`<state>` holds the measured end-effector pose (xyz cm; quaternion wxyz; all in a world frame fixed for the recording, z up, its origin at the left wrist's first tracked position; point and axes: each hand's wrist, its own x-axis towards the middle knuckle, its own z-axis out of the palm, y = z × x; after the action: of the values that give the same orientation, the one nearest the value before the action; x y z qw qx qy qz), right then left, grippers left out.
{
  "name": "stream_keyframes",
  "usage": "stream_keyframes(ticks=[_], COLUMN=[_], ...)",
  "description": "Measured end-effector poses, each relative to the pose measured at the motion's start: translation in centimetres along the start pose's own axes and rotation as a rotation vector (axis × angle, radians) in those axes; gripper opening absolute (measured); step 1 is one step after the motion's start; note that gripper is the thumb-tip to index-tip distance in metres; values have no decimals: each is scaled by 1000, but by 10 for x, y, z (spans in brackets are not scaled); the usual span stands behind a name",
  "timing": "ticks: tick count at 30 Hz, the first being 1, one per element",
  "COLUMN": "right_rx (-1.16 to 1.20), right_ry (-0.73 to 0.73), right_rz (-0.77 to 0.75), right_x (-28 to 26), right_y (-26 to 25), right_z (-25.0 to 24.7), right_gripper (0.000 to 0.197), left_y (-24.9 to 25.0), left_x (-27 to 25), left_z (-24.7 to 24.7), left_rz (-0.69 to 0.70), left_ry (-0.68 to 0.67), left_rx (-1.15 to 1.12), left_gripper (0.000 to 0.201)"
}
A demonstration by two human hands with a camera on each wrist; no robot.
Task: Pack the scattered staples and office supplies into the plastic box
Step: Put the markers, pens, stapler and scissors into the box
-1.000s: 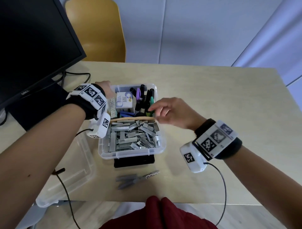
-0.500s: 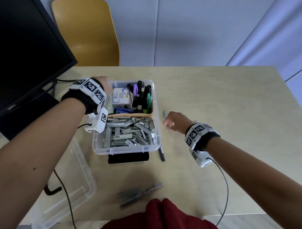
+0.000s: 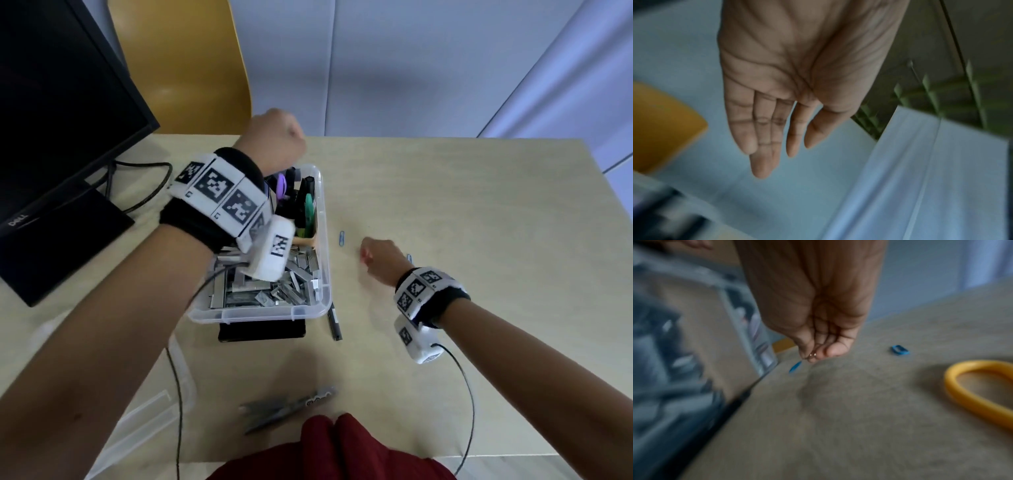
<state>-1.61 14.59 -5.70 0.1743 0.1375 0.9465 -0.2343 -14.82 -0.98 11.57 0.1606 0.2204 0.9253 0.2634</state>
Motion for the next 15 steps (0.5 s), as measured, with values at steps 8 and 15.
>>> stream_keyframes(ticks=[8,15], right_rx=[1176,1301], right_ry=[155,82], right_rz=[366,537], right_x=[-11,-18], right_y=[40,64], right_z=[-39,-40], right_gripper=[29,25], left_y=[78,48], left_x=[9,13], left_z=[82,156], left_rz=[-63,-312], left_ry=[-220,-162], left_rx=[-350,-148], left_gripper=[29,35])
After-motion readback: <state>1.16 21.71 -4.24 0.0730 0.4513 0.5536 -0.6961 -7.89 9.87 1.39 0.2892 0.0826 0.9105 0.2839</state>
